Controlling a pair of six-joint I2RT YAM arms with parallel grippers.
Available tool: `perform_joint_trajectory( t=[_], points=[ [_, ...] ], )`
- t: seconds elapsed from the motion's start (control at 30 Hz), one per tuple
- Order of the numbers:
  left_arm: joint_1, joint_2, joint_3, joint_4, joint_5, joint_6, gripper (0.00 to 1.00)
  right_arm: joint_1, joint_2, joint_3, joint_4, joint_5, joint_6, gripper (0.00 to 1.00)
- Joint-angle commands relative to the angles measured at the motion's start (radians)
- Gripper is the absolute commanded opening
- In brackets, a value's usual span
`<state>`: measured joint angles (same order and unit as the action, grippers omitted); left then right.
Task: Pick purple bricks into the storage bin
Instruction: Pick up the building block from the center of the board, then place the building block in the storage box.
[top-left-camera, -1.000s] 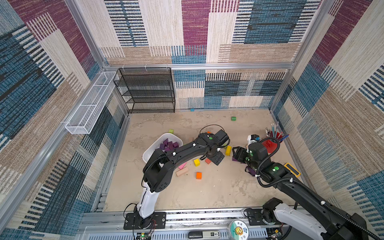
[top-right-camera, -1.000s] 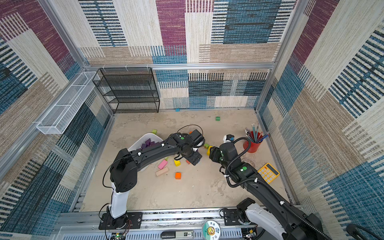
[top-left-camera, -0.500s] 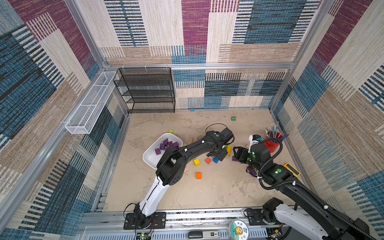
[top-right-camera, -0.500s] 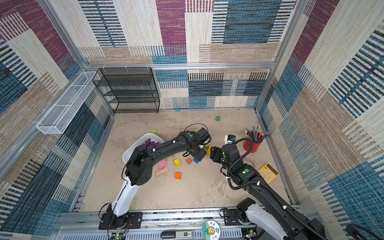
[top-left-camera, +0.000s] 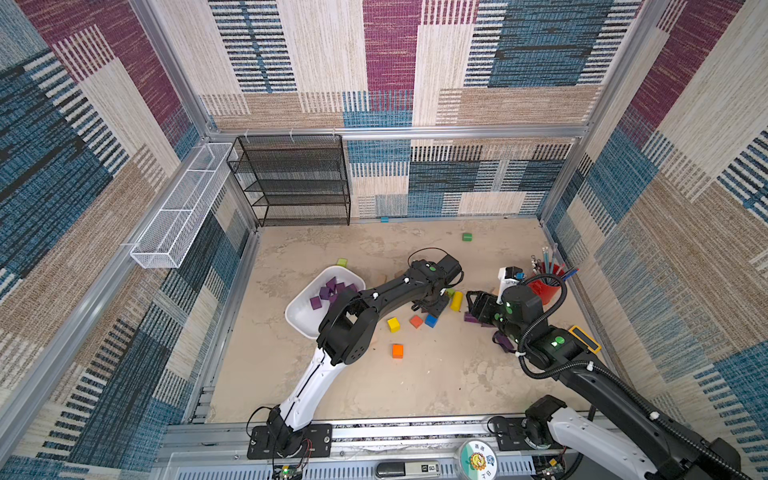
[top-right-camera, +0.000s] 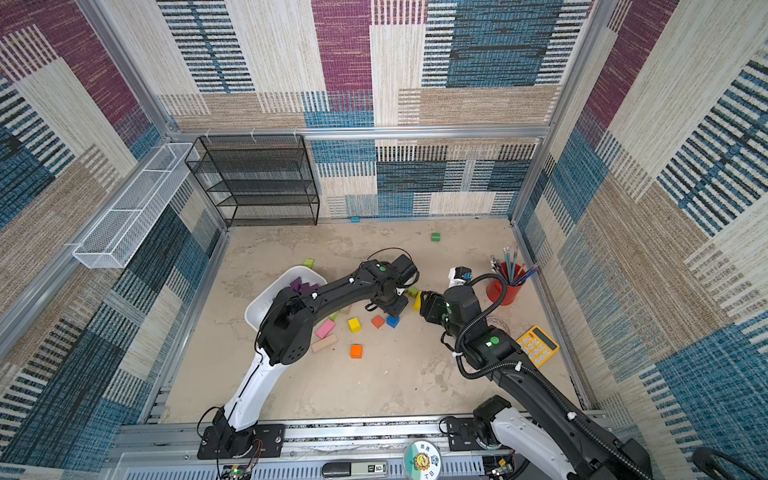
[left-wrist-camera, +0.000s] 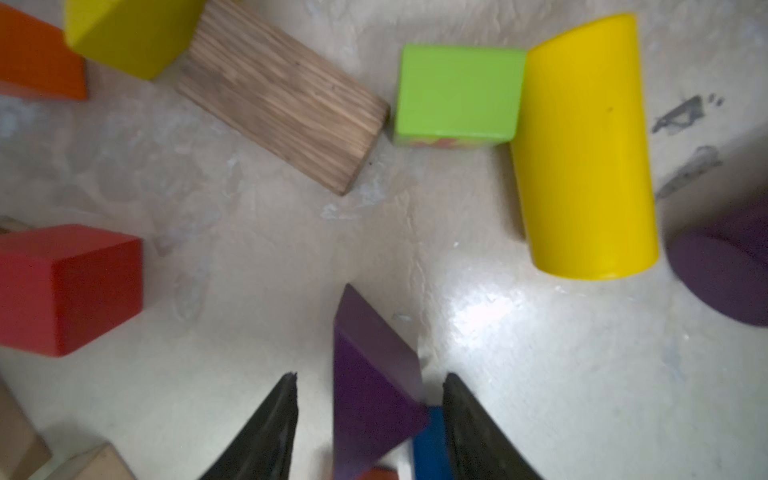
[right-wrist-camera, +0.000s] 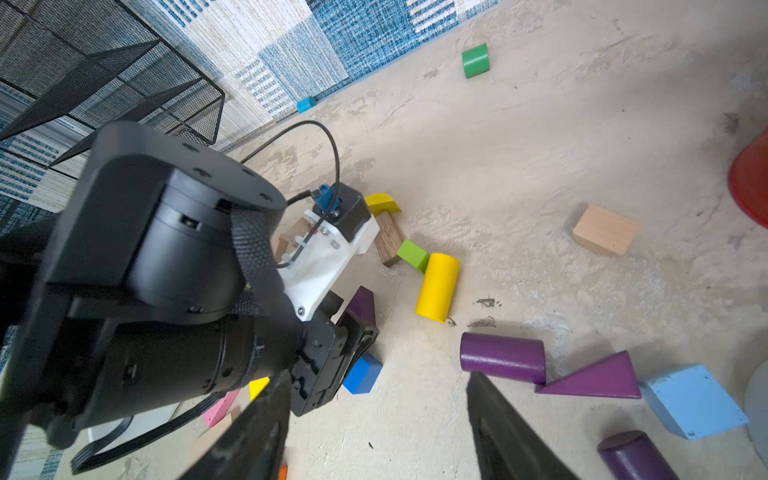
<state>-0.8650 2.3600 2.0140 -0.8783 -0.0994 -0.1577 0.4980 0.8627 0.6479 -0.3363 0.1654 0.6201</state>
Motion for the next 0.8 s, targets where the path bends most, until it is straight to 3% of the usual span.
perform_joint_trajectory(
  t=[0.0,0.1,0.27,0.5,0.77],
  points=[
    [0.004,0.01,0.009,-0.009,0.013,0.007,0.52,0.001,0.002,0.012,0.025,0.0,-0.013,0.68],
    [0.009,0.011,0.017,-0.009,0.015,0.01,0.41,0.001,0.007,0.017,0.026,0.003,-0.016,0.69],
    [0.028,-0.013,0.022,-0.009,0.017,0.017,0.32,0.001,0.016,0.031,0.025,0.008,-0.025,0.68],
    [0.061,-0.127,-0.026,-0.021,0.025,0.016,0.31,0.001,0.02,0.057,0.017,0.024,-0.045,0.68],
    [0.184,-0.436,-0.28,-0.011,0.044,-0.046,0.31,0.001,0.093,0.088,0.049,-0.009,-0.1,0.68]
  ],
)
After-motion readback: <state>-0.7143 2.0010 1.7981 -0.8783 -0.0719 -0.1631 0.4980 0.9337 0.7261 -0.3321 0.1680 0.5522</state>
